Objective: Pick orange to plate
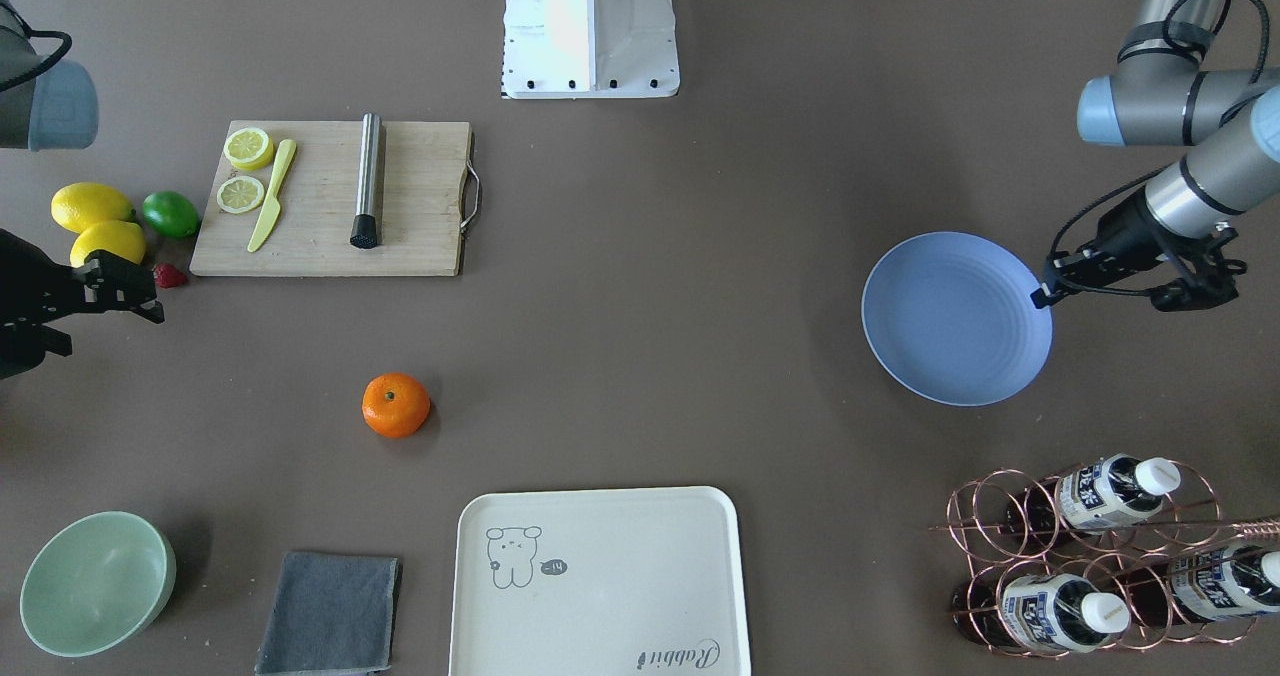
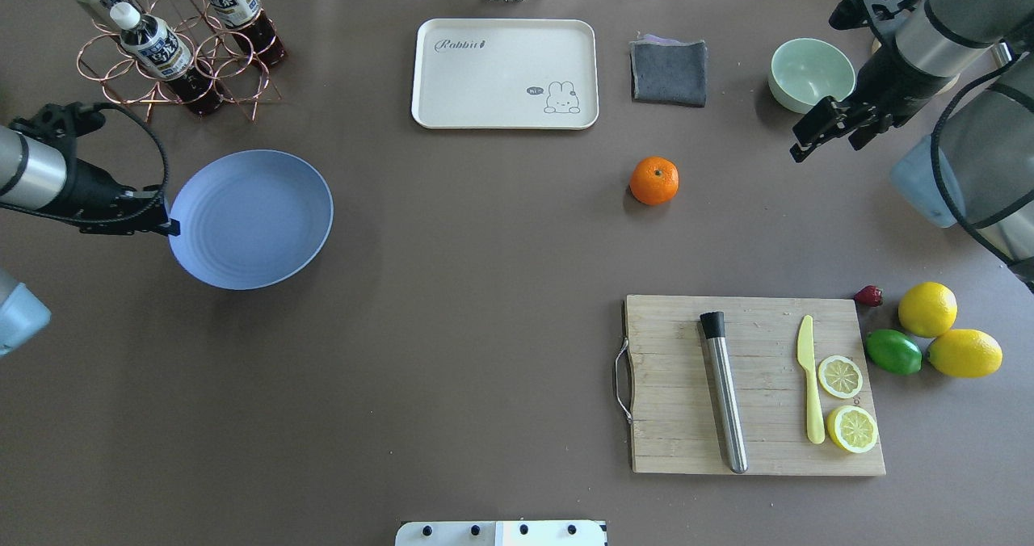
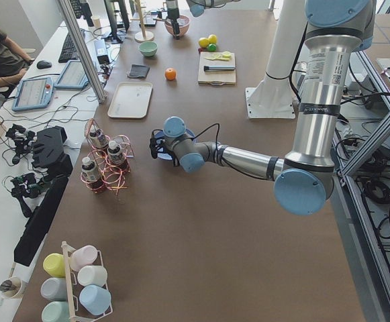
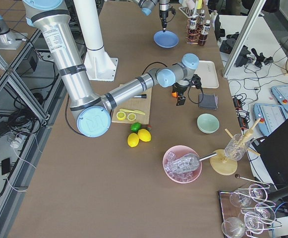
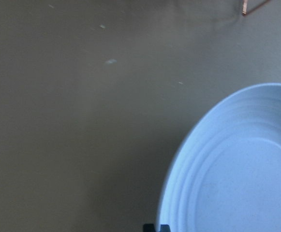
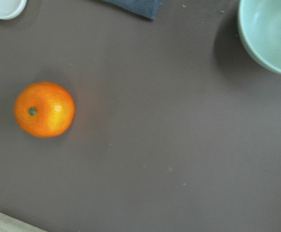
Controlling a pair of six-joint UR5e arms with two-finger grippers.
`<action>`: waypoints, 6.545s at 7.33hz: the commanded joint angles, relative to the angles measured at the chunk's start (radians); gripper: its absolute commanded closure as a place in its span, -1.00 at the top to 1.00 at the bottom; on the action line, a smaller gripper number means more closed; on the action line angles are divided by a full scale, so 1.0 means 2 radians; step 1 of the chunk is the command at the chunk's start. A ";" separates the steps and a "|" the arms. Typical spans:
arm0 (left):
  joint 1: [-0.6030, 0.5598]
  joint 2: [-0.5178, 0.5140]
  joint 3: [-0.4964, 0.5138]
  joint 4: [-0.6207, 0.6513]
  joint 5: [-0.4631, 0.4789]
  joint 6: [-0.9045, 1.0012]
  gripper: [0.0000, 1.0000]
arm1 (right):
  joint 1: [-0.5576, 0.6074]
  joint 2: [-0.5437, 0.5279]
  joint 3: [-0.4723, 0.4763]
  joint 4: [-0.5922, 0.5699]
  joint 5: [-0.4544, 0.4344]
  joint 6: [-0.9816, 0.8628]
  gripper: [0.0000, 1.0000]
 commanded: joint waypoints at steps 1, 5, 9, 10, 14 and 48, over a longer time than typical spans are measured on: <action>0.080 -0.031 -0.024 0.001 0.073 -0.097 -1.00 | -0.053 0.049 -0.003 0.001 -0.045 0.081 1.00; 0.221 -0.073 -0.060 0.034 0.210 -0.191 -1.00 | -0.109 0.088 -0.126 0.192 -0.084 0.209 1.00; 0.286 -0.147 -0.058 0.110 0.275 -0.237 -1.00 | -0.127 0.096 -0.155 0.192 -0.134 0.203 1.00; 0.291 -0.149 -0.059 0.111 0.277 -0.254 -1.00 | -0.133 0.099 -0.167 0.196 -0.146 0.204 1.00; 0.302 -0.164 -0.067 0.124 0.291 -0.255 0.94 | -0.141 0.105 -0.171 0.194 -0.147 0.216 -0.04; -0.326 0.136 0.007 0.250 -0.089 0.707 0.95 | 0.213 -0.250 0.027 -0.038 -0.013 -0.347 1.00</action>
